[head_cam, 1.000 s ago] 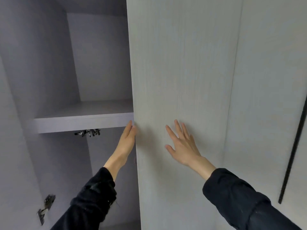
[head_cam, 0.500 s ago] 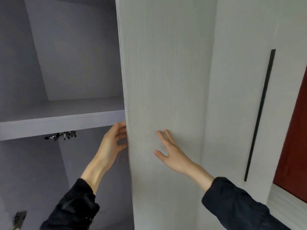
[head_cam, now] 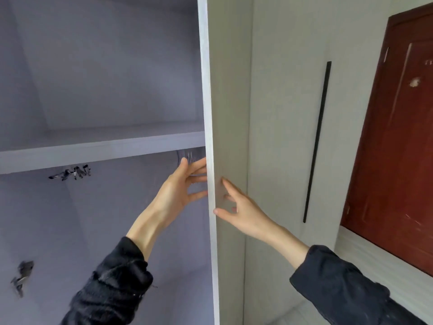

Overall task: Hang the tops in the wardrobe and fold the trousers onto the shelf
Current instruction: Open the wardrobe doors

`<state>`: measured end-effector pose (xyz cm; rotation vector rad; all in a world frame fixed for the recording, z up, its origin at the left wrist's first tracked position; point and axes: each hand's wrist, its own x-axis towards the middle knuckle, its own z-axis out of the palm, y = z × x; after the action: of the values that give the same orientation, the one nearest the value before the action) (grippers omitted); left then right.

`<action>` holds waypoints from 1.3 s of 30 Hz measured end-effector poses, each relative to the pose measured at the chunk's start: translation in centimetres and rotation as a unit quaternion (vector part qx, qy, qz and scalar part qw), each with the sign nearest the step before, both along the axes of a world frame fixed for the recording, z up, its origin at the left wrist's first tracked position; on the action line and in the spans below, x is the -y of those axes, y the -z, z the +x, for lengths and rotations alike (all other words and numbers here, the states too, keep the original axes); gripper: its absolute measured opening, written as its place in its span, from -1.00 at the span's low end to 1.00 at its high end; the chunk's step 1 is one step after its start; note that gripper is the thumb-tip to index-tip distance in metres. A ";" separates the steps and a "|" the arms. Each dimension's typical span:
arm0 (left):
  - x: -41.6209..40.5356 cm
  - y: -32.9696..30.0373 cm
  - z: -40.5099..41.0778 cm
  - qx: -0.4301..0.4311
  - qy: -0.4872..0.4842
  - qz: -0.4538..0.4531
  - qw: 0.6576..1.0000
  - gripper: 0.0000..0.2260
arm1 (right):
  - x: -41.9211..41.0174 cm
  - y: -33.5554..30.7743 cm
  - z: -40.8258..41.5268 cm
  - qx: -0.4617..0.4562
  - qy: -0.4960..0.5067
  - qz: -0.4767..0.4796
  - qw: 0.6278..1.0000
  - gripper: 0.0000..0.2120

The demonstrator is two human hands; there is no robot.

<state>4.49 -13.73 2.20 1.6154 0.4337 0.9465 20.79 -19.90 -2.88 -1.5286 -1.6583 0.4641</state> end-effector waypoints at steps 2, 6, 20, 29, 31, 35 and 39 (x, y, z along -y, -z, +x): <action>1.7 0.0 2.0 -0.006 0.031 -0.002 0.999 -0.54 | 2.2 -0.1 1.5 -0.034 0.026 0.011 0.999 -0.33; 4.6 0.3 6.9 -0.025 0.073 -0.006 0.997 -0.53 | 6.8 -0.8 5.0 -0.101 0.085 0.026 0.991 -0.55; 9.1 0.5 20.3 -0.100 0.189 -0.073 0.974 -0.41 | 14.0 -1.7 14.8 -0.189 0.160 -0.002 0.969 -0.52; 7.4 3.6 20.8 -0.086 0.168 -0.090 0.978 -0.51 | 15.3 -0.2 15.7 -0.199 0.213 0.030 0.956 -0.67; 6.9 4.7 19.7 -0.091 0.138 -0.074 0.983 -0.61 | 14.5 0.0 14.9 -0.205 0.193 0.011 0.960 -0.68; 5.0 7.3 16.2 -0.099 0.060 -0.060 0.991 -0.73 | 11.1 1.4 13.2 -0.213 0.162 -0.034 0.963 -0.71; 1.1 9.9 11.9 -0.095 -0.040 -0.100 0.990 -0.78 | 6.0 3.7 11.0 -0.200 0.130 -0.088 0.967 -0.68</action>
<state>16.37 -14.84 -7.74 1.5190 0.7075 0.7836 31.75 -25.94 -6.57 -1.6250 -1.1138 0.7369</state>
